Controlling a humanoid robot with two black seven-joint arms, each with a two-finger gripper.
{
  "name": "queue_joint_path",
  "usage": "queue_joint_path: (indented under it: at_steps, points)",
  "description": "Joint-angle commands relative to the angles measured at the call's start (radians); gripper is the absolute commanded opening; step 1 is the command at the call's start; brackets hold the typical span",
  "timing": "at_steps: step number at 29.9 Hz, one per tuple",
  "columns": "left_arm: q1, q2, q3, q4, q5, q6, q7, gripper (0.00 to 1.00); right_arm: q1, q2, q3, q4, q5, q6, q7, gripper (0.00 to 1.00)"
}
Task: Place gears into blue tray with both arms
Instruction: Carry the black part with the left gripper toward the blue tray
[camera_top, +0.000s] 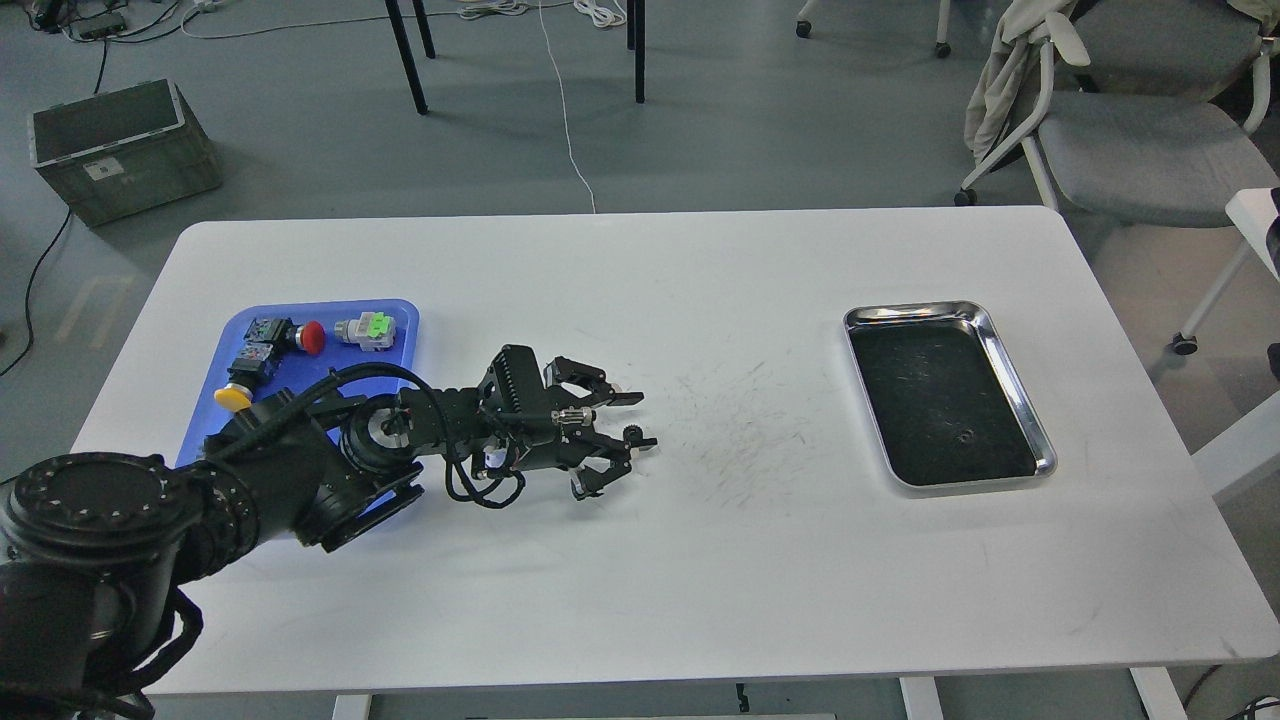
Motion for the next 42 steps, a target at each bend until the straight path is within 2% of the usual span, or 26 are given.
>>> queue_joint_path:
  at_steps: [1,10,17,21,24,36,42]
  points:
    - [0.005,-0.003,0.033,0.013,-0.009,0.013,0.000,0.50,0.000,0.000,0.000,0.001,0.000,0.000,0.001,0.92]
    - [0.005,0.002,0.063,0.030,-0.014,0.018,0.000,0.49,-0.002,0.002,-0.001,0.001,-0.002,0.000,0.003,0.92]
    - [0.008,-0.004,0.066,0.052,-0.014,0.019,0.000,0.34,-0.002,0.000,-0.001,0.001,-0.003,0.003,0.003,0.93]
    - [0.011,-0.006,0.066,0.052,-0.014,0.019,0.000,0.32,-0.002,0.000,-0.001,0.001,-0.003,0.003,0.003,0.93]
    - [0.016,-0.006,0.068,0.052,-0.014,0.019,0.000,0.21,-0.002,0.000,-0.001,0.001,-0.003,0.003,0.005,0.93]
    - [0.014,0.007,0.065,0.039,-0.015,0.019,0.000,0.08,-0.003,-0.002,-0.006,-0.001,-0.006,0.005,0.006,0.93]
    - [-0.006,0.017,0.066,0.027,-0.064,0.018,0.000,0.07,-0.011,0.000,-0.006,-0.007,-0.009,0.005,0.008,0.93]
